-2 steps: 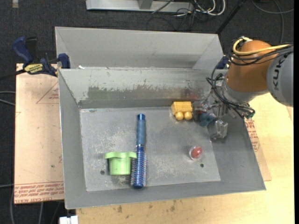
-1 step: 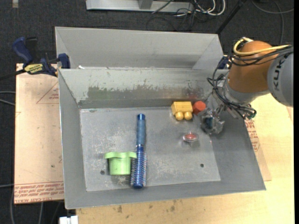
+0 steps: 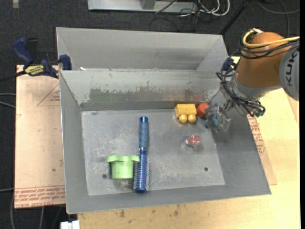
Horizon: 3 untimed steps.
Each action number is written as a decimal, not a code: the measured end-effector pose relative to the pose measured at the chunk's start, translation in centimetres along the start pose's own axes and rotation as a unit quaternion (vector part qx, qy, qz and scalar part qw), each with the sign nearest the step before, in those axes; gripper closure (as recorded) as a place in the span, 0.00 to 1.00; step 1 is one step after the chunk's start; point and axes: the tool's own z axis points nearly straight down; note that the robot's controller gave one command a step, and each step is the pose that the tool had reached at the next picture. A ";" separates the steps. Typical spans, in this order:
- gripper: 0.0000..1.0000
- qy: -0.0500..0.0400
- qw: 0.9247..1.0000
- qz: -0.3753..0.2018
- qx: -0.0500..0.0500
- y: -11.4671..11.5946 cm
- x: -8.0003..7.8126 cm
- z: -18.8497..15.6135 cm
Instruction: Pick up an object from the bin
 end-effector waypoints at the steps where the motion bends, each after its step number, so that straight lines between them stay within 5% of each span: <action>1: 0.00 0.001 1.000 0.001 -0.001 0.0 0.1 0.2; 2: 0.00 0.004 0.980 -0.201 -0.005 6.8 4.4 3.6; 3: 1.00 0.003 0.980 -0.201 -0.003 6.7 4.3 3.5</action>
Offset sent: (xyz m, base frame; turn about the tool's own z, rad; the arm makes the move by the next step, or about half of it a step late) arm 0.0000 0.0000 0.0000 0.0000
